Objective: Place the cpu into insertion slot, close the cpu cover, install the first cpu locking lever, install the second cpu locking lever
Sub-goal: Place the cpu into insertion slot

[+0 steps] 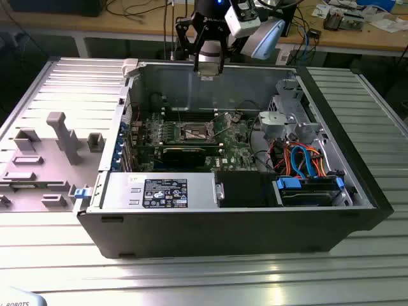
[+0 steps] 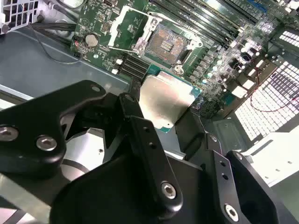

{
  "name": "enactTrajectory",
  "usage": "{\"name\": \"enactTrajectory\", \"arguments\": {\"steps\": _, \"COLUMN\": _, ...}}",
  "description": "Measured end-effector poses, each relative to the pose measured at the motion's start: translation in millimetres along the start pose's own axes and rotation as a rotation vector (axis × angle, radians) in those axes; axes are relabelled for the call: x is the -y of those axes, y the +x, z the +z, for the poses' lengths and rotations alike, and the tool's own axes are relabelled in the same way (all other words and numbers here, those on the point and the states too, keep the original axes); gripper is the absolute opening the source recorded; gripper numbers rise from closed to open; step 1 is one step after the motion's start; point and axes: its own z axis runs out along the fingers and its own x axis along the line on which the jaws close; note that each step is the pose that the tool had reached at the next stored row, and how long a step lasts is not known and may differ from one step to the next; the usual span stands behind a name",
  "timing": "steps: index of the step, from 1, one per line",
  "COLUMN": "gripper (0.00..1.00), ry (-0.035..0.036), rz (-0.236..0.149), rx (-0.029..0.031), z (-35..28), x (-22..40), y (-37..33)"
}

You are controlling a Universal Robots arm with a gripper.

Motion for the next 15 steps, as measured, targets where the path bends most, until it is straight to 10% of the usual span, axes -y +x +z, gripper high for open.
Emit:
{"name": "enactTrajectory", "arguments": {"steps": 7, "gripper": 0.54, "ry": 0.0, "rz": 0.017, "rx": 0.0016, "z": 0.5, "x": 0.0, "y": 0.0}}
{"name": "enactTrajectory", "arguments": {"steps": 15, "gripper": 0.54, "ry": 0.0003, "rz": 0.122, "rx": 0.011, "z": 2.3, "x": 0.3, "y": 1.8}}
